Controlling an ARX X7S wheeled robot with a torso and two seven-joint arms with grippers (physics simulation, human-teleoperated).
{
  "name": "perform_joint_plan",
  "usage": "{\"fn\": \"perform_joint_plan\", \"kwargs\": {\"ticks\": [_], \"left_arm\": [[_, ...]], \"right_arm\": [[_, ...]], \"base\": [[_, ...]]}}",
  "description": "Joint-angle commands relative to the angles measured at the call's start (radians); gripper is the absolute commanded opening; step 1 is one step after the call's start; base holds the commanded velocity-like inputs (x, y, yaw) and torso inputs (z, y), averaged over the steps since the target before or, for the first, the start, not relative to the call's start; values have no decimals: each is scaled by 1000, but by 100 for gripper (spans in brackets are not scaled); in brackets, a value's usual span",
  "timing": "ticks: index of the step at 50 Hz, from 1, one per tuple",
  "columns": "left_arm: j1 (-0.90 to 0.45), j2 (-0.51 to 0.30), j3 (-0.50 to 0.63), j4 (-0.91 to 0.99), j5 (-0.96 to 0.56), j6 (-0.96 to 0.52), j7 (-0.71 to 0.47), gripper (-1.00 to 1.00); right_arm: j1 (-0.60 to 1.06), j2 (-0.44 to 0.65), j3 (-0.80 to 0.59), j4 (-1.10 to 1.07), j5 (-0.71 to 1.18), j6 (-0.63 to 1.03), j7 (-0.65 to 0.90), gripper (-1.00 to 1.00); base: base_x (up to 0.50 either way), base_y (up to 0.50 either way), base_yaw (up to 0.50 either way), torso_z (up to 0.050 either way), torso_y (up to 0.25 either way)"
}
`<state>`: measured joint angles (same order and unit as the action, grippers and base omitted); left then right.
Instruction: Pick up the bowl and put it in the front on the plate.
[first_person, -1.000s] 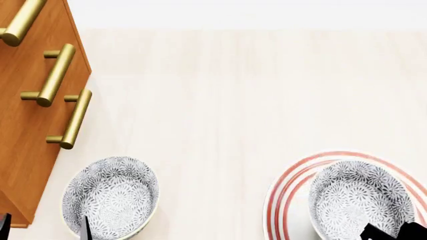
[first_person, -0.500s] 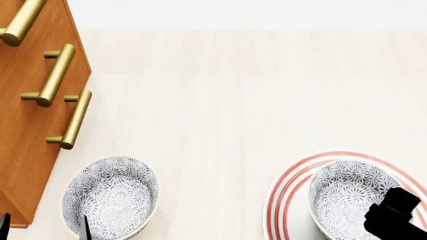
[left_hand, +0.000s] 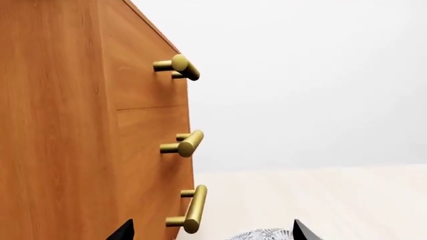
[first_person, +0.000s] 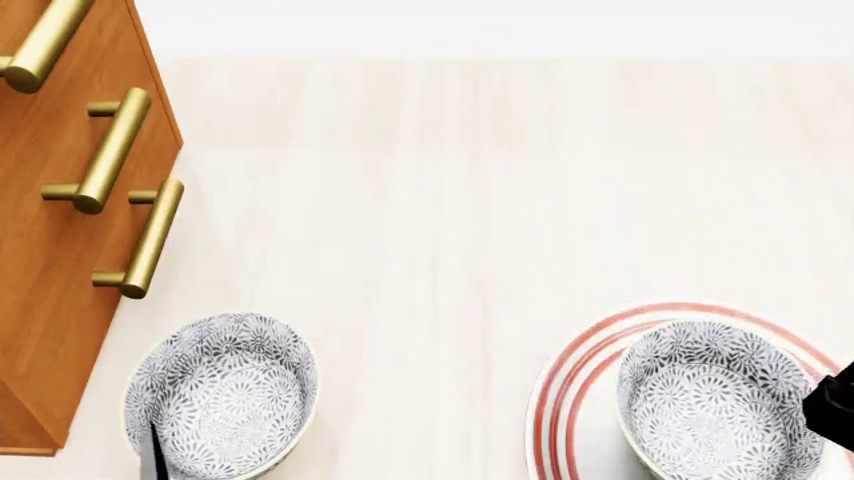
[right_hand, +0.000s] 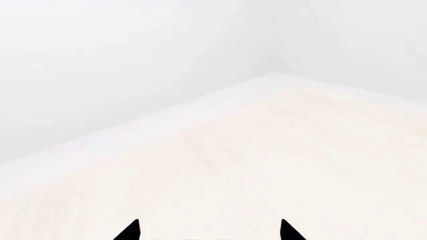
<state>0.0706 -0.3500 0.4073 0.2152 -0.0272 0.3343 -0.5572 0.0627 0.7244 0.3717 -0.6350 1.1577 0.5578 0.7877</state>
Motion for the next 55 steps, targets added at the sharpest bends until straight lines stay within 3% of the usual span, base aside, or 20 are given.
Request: {"fn": "perform_joint_plan", "kwargs": {"ticks": [1,6,16,33,43,55], "left_arm": [[20,-13,-50,76,-8,-9,-18,100],[76,-42,-132,145,2,17,-81,100],[105,-61,-156,130,17,34,-99,100],[154,-86,-212,85,30,78,-139,100],[161,-108,-310,139,35,91,-198,100],[168,-110,-348,184,90,97,-231,100]], "right_arm": [[-144,-146,-55,-158,-607,-329,-113,100],[-185,-245,-120,-83,-808,-540,-147,100],[-194,-328,-170,66,-924,-702,-155,100],[-156,-360,-226,170,-988,-741,-152,100],[-89,-379,-228,199,-1049,-920,-148,100],[-91,-384,-227,217,-1159,-1096,-145,100]], "base": [[0,0,0,0,0],[0,0,0,0,0],[0,0,0,0,0],[0,0,0,0,0],[0,0,0,0,0],[0,0,0,0,0]]}}
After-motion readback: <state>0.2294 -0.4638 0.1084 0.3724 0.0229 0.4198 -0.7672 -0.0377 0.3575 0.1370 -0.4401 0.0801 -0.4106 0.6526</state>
